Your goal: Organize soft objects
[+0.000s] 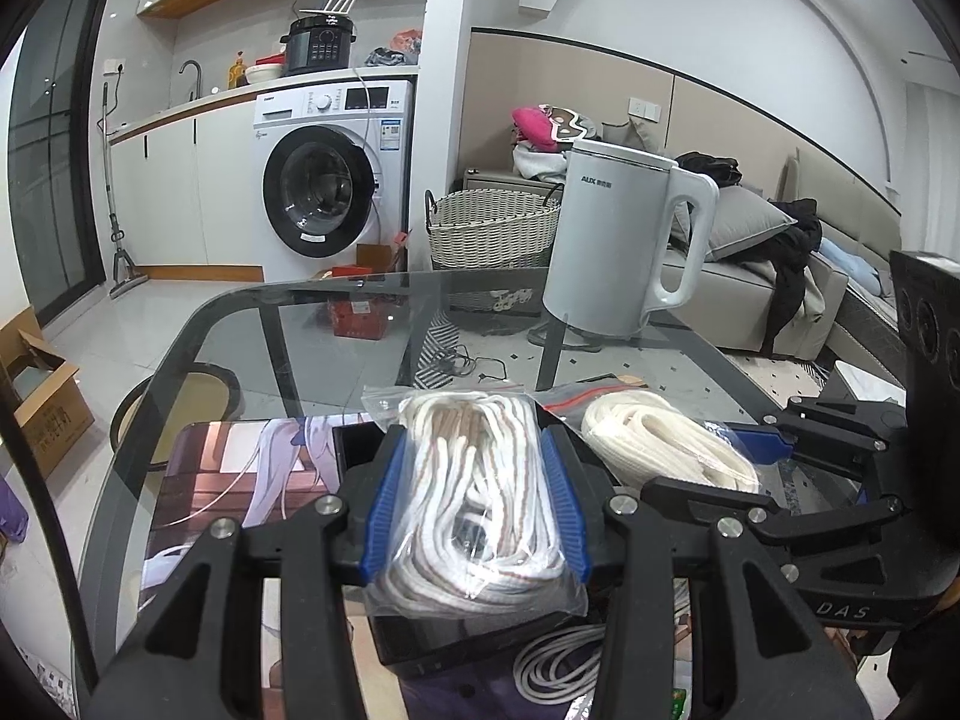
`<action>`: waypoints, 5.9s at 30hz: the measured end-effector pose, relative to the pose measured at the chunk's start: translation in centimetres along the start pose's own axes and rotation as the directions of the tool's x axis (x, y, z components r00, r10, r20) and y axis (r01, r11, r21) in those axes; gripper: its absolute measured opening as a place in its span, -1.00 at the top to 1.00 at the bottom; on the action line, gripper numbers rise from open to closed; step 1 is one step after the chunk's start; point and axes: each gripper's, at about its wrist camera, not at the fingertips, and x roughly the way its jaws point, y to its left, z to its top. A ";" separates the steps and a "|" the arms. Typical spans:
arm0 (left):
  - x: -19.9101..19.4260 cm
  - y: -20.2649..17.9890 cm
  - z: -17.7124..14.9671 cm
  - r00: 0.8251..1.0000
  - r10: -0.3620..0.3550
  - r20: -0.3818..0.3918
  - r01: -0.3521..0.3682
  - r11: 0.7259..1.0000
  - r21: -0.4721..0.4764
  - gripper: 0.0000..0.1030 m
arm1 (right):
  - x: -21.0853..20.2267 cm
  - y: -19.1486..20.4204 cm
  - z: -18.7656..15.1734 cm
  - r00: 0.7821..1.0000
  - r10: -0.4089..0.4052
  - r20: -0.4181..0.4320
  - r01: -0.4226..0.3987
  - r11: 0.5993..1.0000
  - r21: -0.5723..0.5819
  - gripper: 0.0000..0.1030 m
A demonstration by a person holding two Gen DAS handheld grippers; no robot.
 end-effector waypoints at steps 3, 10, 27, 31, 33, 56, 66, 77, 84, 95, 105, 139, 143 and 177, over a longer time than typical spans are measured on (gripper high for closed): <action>0.8 0.0 -0.1 1.000 -0.003 -0.012 0.003 1.000 0.005 0.16 | 0.7 -0.2 0.3 1.000 -0.005 -0.019 0.005 1.000 -0.004 0.24; 2.3 -0.1 -0.6 0.999 0.007 -0.042 -0.007 1.000 0.020 0.16 | 2.6 -0.1 0.8 0.998 -0.026 -0.051 0.025 0.999 -0.024 0.24; 3.2 0.2 -1.4 0.996 0.018 -0.089 -0.017 1.000 0.013 0.11 | 5.8 0.0 0.8 0.994 -0.048 -0.097 0.042 0.997 -0.071 0.16; 2.0 -0.1 -1.6 0.997 0.019 -0.075 -0.017 1.000 0.022 -0.26 | 3.8 0.1 0.6 0.998 -0.051 -0.038 0.048 0.996 -0.073 -0.09; 1.1 -0.1 -1.8 0.998 0.015 -0.066 -0.014 1.000 0.021 -0.36 | 2.8 -0.2 0.4 0.998 -0.063 -0.023 0.062 0.996 -0.064 -0.18; -7.0 0.5 -5.5 0.999 0.034 -0.003 -0.034 0.999 0.002 -1.00 | -5.3 0.9 -5.9 0.998 -0.055 0.008 0.054 0.996 0.077 -0.99; -7.2 0.2 -7.4 0.998 0.055 -0.034 -0.053 0.998 0.041 -1.00 | -4.2 1.4 -6.7 0.998 -0.031 -0.054 0.035 0.997 0.073 -0.99; -6.0 -0.8 -8.6 0.994 0.002 -0.108 0.007 0.996 0.083 -1.00 | -2.1 2.7 -8.0 0.988 0.009 -0.154 -0.008 1.000 0.009 -0.99; -5.2 -1.4 -9.4 0.985 -0.021 -0.171 0.039 0.994 0.099 -1.00 | -0.5 3.6 -9.1 0.975 0.017 -0.222 -0.025 0.999 -0.035 -0.99; -4.5 -2.9 -10.3 0.969 -0.070 -0.238 0.105 0.985 0.140 -0.99 | -0.7 2.5 -9.3 0.972 -0.004 -0.234 -0.006 0.999 -0.040 -0.99; -3.7 -3.6 -11.2 0.962 -0.068 -0.266 0.115 0.979 0.167 -0.71 | -0.8 2.0 -9.3 0.971 -0.009 -0.238 0.002 0.999 -0.032 -0.99; -7.0 0.4 -8.0 0.994 -0.087 -0.064 0.088 0.996 0.013 -0.10 | 1.5 7.7 -9.8 0.957 0.082 -0.278 -0.111 0.990 -0.089 -0.99; -7.0 0.8 -8.1 0.994 -0.087 -0.062 0.087 0.996 -0.003 -0.10 | 2.1 7.8 -9.6 0.961 0.058 -0.270 -0.085 0.993 -0.088 -0.99; -7.1 1.0 -8.0 0.996 -0.077 -0.048 0.076 0.997 -0.018 -0.10 | -0.8 8.5 -9.6 0.964 0.109 -0.242 -0.145 0.980 -0.138 -0.02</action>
